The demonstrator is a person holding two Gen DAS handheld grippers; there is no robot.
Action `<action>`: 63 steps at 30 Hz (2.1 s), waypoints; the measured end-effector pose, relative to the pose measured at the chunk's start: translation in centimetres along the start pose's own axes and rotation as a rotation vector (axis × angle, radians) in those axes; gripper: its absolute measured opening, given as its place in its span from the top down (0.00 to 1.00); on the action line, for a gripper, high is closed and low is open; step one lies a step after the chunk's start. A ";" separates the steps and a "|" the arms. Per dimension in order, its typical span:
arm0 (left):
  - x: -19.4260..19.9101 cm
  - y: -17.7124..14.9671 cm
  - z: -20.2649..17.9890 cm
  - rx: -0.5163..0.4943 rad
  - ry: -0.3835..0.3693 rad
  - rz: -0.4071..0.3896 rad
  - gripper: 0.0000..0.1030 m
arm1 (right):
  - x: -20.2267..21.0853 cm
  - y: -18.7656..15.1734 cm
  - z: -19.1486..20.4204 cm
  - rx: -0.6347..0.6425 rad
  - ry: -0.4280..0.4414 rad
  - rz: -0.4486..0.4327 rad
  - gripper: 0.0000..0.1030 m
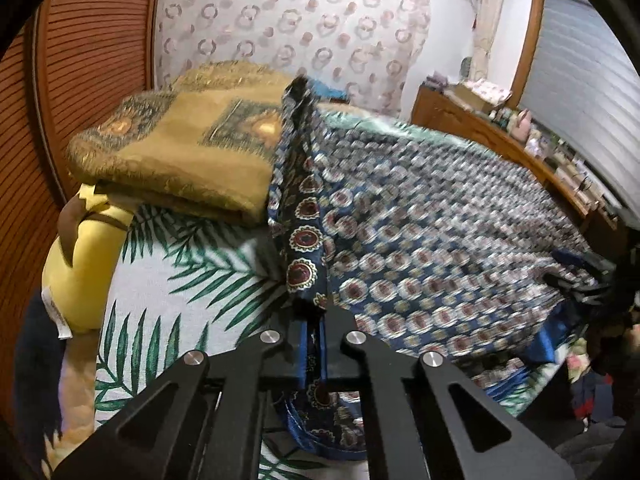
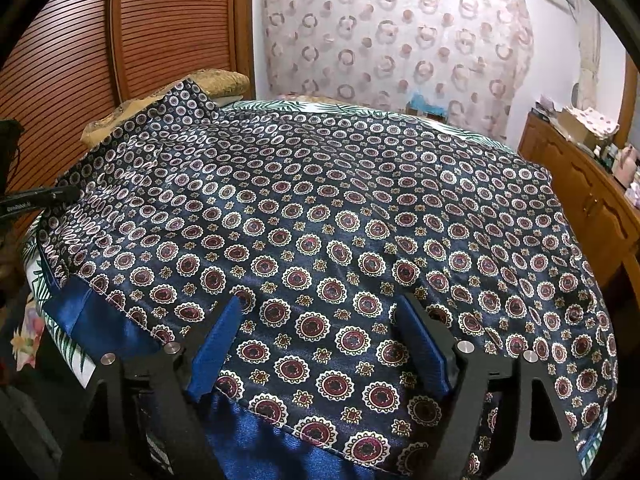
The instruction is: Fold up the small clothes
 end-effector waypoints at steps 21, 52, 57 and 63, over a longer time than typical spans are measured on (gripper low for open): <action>-1.6 8.8 -15.1 -0.232 -0.295 -0.081 0.96 | 3.6 -2.3 -6.2 -0.141 -0.038 0.001 0.21; -8.3 12.5 -34.4 -0.505 -0.468 0.064 0.90 | 7.5 -7.4 -11.4 -0.297 -0.076 -0.043 0.21; -8.1 12.1 -32.1 -0.471 -0.452 0.066 0.65 | 8.1 -7.1 -11.8 -0.312 -0.092 -0.052 0.21; -9.1 11.6 -28.3 -0.429 -0.394 0.078 0.42 | 7.8 -6.6 -12.9 -0.331 -0.105 -0.061 0.21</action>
Point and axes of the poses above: each gripper's, at about its wrist camera, not at the fingertips, and x roughly against the way its jaws point, z to its left, y to its top, the point moved 2 cm from there along -x, roughly the way its jaws point, and after that the axes turned 12 degrees about -y, right-handed, at the moved point
